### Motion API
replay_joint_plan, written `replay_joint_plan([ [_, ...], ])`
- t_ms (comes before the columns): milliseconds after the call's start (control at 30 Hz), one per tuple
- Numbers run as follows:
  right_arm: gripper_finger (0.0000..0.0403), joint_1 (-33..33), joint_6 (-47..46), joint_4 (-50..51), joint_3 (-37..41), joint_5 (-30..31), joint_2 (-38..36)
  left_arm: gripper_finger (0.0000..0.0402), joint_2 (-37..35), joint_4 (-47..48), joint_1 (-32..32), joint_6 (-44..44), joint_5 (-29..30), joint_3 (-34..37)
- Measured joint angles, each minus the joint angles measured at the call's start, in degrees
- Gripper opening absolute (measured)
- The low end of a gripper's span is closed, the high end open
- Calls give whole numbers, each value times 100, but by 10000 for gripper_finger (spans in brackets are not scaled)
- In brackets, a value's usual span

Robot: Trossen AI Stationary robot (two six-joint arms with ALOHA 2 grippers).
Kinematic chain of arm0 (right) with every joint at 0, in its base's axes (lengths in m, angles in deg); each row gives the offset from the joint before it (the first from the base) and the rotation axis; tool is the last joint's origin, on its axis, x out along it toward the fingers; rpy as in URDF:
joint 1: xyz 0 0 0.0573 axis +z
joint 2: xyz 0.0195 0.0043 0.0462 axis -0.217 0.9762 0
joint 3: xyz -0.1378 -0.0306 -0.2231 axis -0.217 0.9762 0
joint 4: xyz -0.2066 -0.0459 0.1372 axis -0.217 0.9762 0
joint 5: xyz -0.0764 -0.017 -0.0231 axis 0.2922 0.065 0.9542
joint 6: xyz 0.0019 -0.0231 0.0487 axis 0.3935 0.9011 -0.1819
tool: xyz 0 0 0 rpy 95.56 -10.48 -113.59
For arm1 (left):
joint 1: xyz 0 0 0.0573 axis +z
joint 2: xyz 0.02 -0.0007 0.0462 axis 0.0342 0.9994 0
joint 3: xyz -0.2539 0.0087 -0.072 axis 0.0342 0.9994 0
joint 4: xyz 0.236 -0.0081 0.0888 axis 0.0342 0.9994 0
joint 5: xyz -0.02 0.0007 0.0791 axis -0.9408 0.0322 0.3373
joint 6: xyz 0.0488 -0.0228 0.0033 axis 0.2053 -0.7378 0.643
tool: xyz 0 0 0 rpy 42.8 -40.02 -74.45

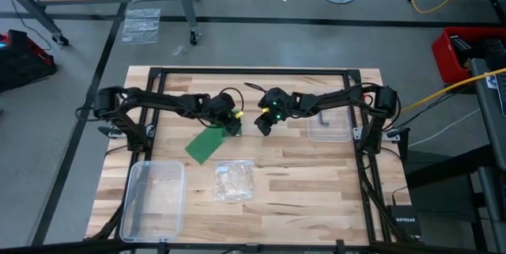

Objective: Roll bandage
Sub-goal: Roll the bandage

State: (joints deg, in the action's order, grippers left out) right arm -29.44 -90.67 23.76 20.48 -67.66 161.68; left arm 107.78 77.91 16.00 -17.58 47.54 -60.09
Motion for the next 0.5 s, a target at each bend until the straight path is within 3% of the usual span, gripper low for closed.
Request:
replay_joint_plan([
  [500, 60, 0, 317, 80, 2, 0, 0, 182, 303, -64, -1, -1064, -3, -15],
])
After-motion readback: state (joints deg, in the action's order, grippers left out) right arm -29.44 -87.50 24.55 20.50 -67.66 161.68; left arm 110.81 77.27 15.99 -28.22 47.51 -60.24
